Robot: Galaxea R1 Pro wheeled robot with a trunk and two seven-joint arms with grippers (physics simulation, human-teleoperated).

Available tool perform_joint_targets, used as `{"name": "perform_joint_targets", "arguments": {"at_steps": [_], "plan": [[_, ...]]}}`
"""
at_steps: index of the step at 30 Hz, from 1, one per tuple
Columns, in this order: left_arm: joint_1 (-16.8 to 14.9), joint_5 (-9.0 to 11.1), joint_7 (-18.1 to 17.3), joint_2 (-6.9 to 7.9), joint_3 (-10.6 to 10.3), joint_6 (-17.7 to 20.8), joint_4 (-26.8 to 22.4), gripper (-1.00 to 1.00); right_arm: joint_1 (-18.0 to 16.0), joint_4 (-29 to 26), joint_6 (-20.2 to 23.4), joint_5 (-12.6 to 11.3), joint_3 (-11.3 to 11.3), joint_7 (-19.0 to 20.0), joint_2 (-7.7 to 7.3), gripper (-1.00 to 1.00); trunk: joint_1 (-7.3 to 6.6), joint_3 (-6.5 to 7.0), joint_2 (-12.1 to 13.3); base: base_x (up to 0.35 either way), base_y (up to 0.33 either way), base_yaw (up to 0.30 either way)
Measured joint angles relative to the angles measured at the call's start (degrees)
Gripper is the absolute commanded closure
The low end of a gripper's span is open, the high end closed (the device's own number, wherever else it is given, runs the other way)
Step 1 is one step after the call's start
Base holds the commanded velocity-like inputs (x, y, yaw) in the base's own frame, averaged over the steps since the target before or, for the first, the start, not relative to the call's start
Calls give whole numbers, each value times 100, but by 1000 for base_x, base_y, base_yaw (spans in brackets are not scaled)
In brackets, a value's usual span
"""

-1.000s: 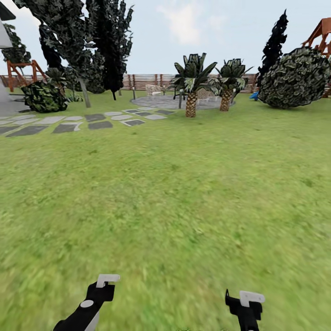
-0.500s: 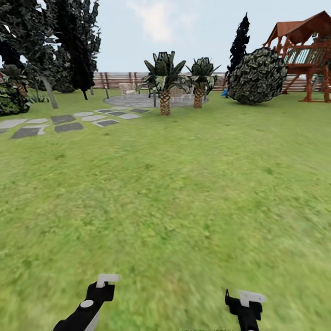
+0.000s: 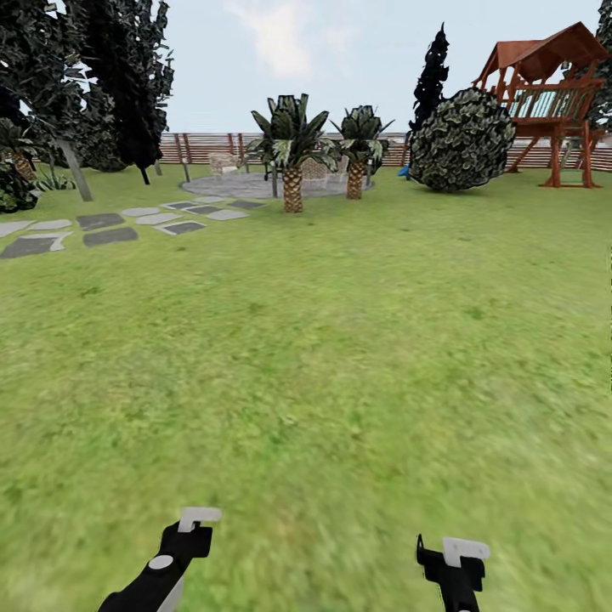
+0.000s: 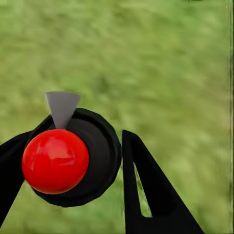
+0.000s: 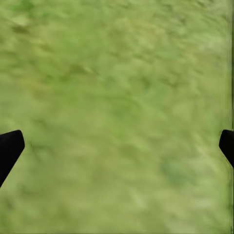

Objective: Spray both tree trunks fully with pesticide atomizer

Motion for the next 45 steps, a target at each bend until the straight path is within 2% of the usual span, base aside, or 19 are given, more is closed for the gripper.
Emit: {"name": "perform_joint_targets", "arguments": {"at_steps": [9,45], "plan": [[1,0,0,3,4,0,-7,100,0,39,0,-41,-7,-6,23,-100,0,0,0,0,-270,-160],[0,0,0,12,20,6,-6,100,0,47,0,-41,-8,-6,34,-100,0,0,0,0,-270,-297]]}}
